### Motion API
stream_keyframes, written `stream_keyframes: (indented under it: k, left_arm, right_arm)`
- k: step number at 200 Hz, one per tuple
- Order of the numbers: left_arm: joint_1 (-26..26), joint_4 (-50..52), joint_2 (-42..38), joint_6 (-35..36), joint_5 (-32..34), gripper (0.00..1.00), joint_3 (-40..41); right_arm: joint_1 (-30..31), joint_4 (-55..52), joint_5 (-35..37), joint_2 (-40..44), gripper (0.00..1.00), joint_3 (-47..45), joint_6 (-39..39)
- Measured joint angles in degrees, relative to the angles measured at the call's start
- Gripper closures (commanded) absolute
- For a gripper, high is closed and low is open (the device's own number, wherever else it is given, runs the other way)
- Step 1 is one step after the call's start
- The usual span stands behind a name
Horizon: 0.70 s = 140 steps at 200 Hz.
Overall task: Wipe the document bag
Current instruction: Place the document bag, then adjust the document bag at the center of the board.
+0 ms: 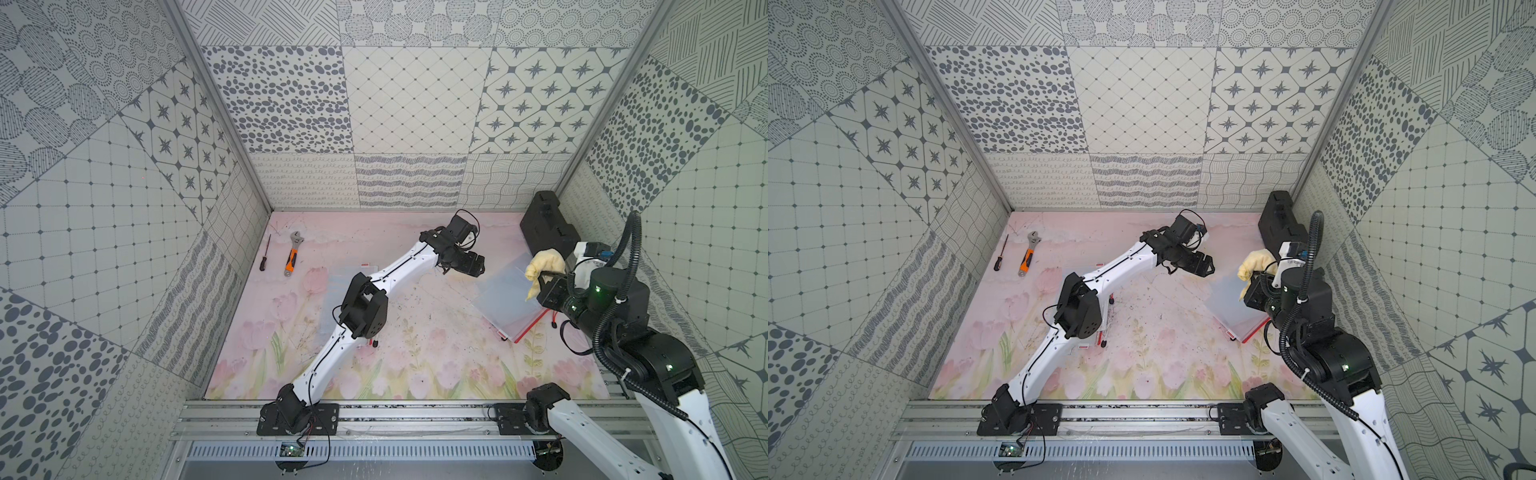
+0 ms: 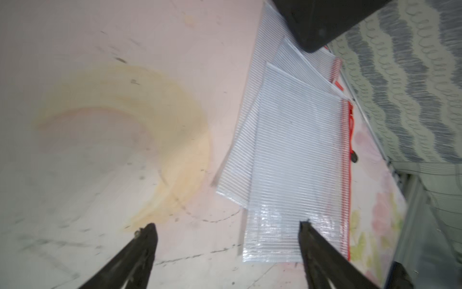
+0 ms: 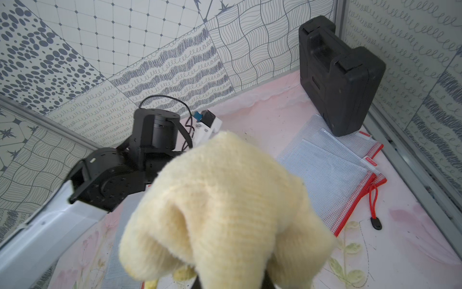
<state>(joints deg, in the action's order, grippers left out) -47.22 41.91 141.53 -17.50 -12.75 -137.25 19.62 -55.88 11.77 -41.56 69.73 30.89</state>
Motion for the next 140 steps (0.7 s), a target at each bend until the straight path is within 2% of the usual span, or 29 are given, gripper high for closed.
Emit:
stream_keyframes:
  k: [26,39,57,64,70,81,99,140]
  left_arm:
    - [1.9,1.8,-15.0,1.4,13.1,0.03,13.5]
    - [3.4,2.9,-21.5,1.4,18.7,0.12,19.6]
    - [6.2,3.9,-28.9,0.6,25.0,0.37,29.7]
    - [7.3,4.5,-31.5,0.1,26.8,0.38,34.2]
    - [8.3,5.1,-34.0,-0.1,28.3,0.36,38.8]
    - [9.5,5.7,-37.6,-0.6,29.3,0.32,45.3]
    - [10.5,6.6,-42.9,-1.7,29.9,0.35,54.4]
    - [10.9,6.9,-47.9,-4.5,28.3,0.39,65.2]
  right_arm:
    - [0.0,1.7,-2.6,-2.2,1.0,-1.9,0.6]
    - [0.0,3.0,-3.8,-3.5,1.0,-2.6,0.8]
    - [0.0,4.9,-5.5,-5.1,1.0,-3.4,1.2]
    - [0.0,5.6,-6.3,-5.9,1.0,-3.6,1.4]
    - [0.0,6.2,-6.8,-6.5,1.0,-3.9,1.6]
    - [0.0,7.0,-7.9,-7.5,1.0,-4.3,1.7]
    - [0.0,8.0,-9.6,-9.1,1.0,-4.5,1.9]
    - [0.0,10.4,-12.2,-11.6,1.0,-5.9,2.6]
